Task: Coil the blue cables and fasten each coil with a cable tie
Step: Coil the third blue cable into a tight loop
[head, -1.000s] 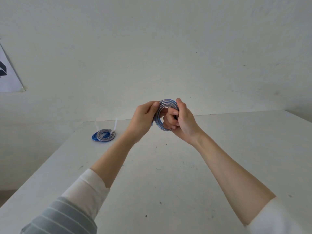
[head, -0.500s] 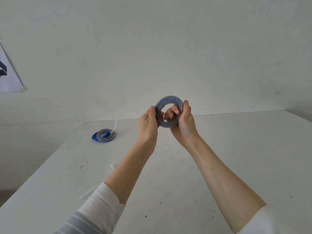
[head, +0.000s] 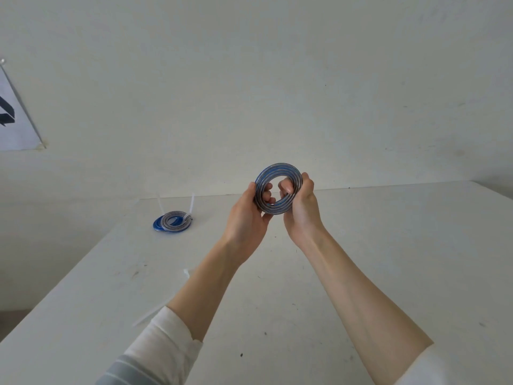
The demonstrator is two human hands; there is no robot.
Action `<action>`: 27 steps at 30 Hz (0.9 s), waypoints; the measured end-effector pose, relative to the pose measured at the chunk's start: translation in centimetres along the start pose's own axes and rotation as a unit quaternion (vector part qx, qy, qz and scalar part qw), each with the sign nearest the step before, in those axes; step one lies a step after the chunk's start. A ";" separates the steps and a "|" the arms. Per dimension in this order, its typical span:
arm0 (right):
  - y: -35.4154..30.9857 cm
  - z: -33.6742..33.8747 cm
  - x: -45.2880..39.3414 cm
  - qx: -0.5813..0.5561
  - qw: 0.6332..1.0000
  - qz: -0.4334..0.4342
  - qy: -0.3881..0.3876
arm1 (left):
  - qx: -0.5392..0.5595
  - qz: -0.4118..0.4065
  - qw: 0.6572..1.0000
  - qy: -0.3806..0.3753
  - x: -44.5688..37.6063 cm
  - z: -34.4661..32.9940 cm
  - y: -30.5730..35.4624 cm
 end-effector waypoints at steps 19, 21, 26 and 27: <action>2.9 -1.3 0.2 0.159 0.985 0.072 0.007 | -0.063 -0.086 0.990 0.087 -0.4 2.8 -0.1; 3.1 -1.6 0.0 0.149 0.987 0.046 0.021 | 0.056 -0.046 0.994 0.085 -0.4 3.1 -0.6; 3.9 -2.5 -0.5 0.207 0.975 0.052 0.054 | 0.042 -0.034 0.998 0.043 0.2 4.8 -0.8; 4.1 -2.4 -0.5 0.211 0.975 0.051 0.056 | 0.024 -0.026 0.999 0.026 0.4 5.1 -0.8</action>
Point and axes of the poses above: each hand's wrist, its own x-axis away from the middle knuckle, its own z-axis out of the back of the hand, y = z × x, the point moved 3 cm from there along -x, towards the middle knuckle, and after that the axes turned 13 degrees about -z, right-handed, at the moved point
